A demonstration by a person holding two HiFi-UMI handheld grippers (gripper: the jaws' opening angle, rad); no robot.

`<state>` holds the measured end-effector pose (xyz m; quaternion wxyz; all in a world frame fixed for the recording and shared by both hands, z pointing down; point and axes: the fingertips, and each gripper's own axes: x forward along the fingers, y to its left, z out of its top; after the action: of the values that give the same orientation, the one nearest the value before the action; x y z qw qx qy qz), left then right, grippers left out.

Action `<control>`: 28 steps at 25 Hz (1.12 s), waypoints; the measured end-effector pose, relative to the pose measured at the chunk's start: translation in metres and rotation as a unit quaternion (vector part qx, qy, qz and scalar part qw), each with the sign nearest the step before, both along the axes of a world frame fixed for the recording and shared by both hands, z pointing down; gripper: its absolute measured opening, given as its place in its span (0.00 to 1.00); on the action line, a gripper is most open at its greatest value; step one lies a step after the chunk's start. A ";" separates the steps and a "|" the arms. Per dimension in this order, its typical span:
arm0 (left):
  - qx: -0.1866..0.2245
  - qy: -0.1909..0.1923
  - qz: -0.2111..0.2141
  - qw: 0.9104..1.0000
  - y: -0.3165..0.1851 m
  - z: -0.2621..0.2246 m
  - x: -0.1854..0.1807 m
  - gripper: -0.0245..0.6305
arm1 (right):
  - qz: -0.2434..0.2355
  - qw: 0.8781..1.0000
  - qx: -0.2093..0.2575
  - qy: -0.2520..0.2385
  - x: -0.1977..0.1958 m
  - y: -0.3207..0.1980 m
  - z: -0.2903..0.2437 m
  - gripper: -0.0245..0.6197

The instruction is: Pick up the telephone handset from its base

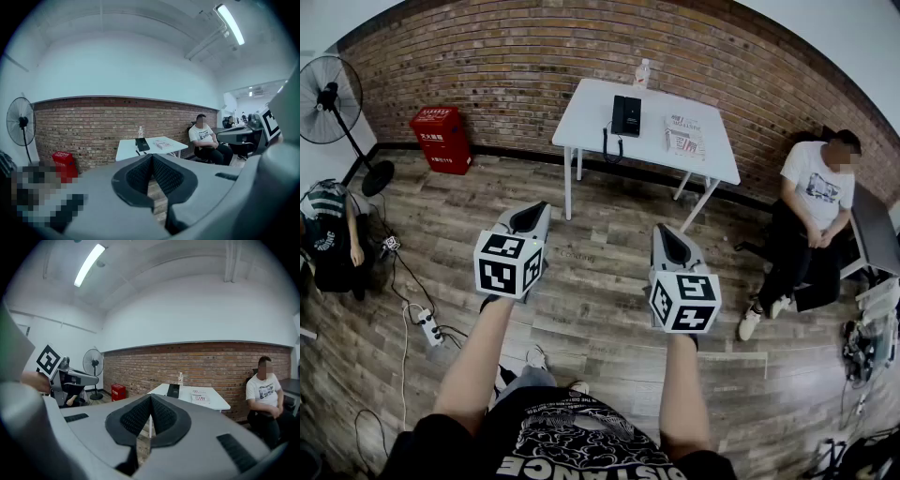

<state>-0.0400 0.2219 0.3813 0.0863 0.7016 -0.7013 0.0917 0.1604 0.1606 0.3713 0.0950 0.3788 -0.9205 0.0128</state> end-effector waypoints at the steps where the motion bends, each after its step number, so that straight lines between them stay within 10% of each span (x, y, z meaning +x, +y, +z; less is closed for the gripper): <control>1: -0.001 0.001 0.000 1.000 0.000 0.001 0.001 0.05 | 0.001 1.000 0.000 0.000 0.002 0.000 0.000 0.04; 28: -0.006 0.050 0.059 0.997 -0.136 0.026 -0.046 0.09 | 0.022 0.999 -0.024 0.017 -0.059 -0.117 0.023 0.04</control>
<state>-0.0862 0.0863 0.4073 0.1200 0.7447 -0.6533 0.0656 0.1017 0.0439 0.3948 0.1191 0.3967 -0.9097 0.0308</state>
